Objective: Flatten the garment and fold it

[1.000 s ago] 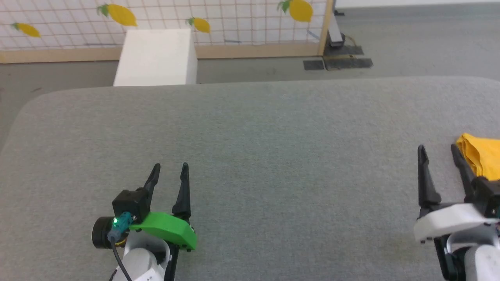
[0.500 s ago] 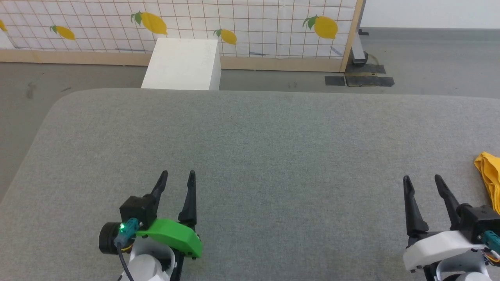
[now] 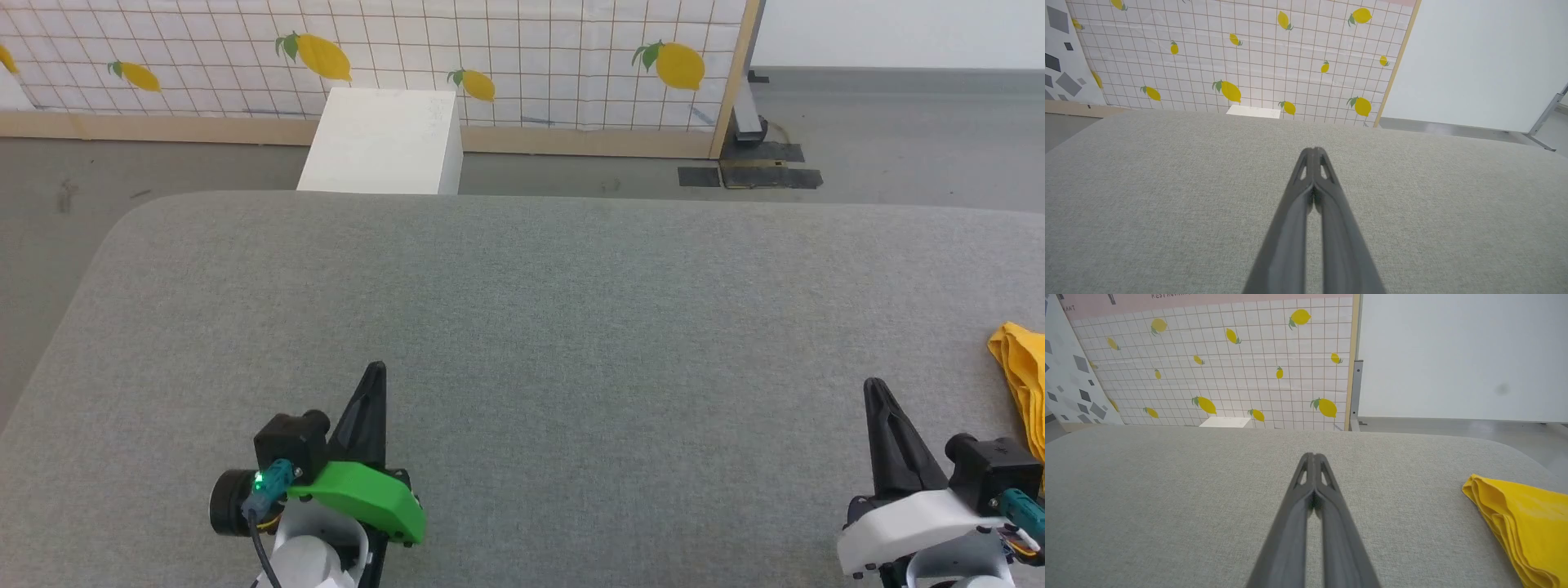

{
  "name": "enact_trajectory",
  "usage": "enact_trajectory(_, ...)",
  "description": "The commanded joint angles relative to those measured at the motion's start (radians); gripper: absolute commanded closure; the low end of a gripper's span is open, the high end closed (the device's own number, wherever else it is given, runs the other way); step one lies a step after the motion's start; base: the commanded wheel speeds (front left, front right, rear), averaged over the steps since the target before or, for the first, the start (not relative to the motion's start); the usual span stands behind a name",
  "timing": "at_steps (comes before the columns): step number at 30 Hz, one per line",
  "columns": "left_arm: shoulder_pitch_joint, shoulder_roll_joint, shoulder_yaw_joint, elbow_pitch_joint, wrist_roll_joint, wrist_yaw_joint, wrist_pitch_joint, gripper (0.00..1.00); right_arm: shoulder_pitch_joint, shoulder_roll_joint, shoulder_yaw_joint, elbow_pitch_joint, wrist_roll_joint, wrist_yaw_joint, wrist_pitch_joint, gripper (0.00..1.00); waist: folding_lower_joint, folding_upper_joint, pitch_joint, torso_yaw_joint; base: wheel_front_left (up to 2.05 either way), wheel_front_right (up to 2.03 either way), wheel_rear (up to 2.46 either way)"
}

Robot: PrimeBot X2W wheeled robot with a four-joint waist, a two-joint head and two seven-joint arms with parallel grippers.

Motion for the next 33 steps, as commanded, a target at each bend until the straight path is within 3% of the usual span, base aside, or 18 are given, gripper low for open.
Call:
enact_trajectory(1, 0.000, 0.000, 0.000, 0.000, 0.000, 0.000, 0.000, 1.00, 0.000, 0.000, 0.000, 0.000, 0.000, 0.000, 0.000, 1.00, 0.0001, 0.0000, 0.000, 0.000, 0.00, 0.00, 0.00)
enact_trajectory(33, 0.028, -0.001, 0.029, -0.062, 0.046, 0.012, 0.050, 1.00, -0.008, 0.000, 0.023, -0.013, -0.015, 0.000, 0.024, 1.00, 0.0001, 0.0000, -0.003, -0.015, 0.00, 0.00, 0.00)
